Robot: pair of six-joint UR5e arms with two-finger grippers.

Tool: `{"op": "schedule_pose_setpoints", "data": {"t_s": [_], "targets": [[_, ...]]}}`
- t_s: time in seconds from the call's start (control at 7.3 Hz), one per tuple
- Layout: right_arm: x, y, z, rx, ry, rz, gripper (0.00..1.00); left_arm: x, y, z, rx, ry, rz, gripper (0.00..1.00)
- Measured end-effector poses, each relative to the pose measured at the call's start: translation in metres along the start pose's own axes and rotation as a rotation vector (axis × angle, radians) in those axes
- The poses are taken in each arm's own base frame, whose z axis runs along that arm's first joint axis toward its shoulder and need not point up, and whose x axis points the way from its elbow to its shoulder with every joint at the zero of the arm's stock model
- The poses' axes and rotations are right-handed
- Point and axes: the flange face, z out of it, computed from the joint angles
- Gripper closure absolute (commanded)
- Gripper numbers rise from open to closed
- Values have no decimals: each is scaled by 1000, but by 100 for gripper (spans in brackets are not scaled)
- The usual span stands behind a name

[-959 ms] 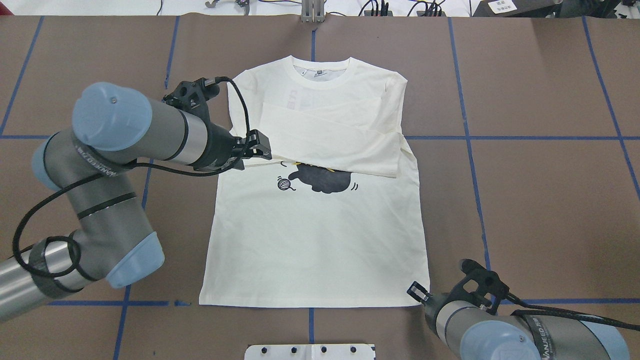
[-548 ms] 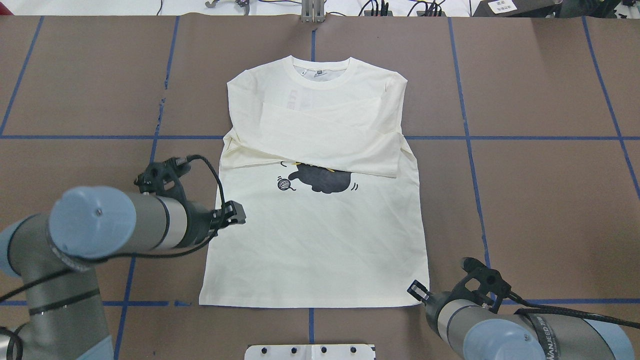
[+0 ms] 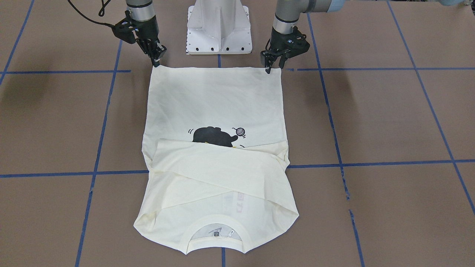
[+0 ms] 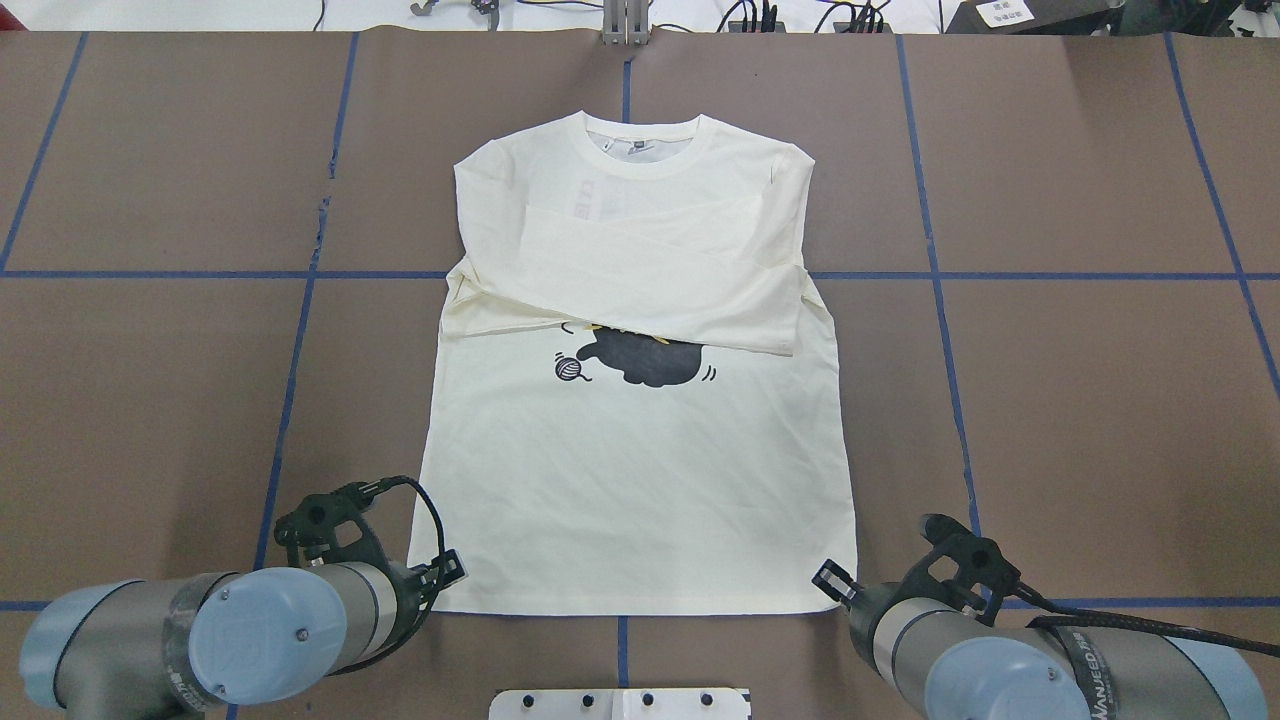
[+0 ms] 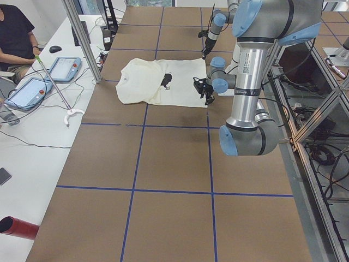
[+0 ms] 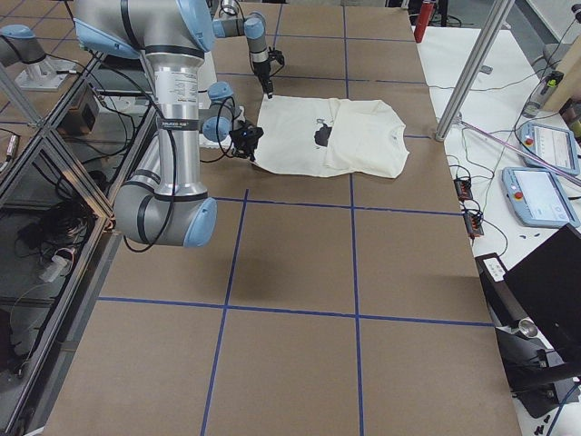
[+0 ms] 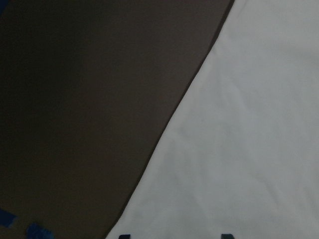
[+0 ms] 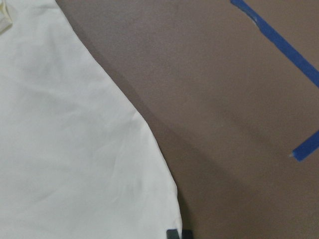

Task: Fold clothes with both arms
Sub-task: 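Move the left gripper to the hem and grasp both hem corners, then lift the hem with both grippers and fold it toward the collar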

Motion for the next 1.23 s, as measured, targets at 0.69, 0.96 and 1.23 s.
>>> {"op": "schedule_pose_setpoints", "data": {"t_s": [0.69, 0.96, 1.23], "targets": [[0, 0, 0, 1, -2, 1, 100, -12, 8, 9, -3, -32, 9, 54], [0, -1, -1, 3, -3, 1, 100, -12, 7, 9, -1, -33, 10, 58], [0, -2, -2, 3, -3, 2, 100, -13, 6, 10, 2, -35, 11, 83]]}}
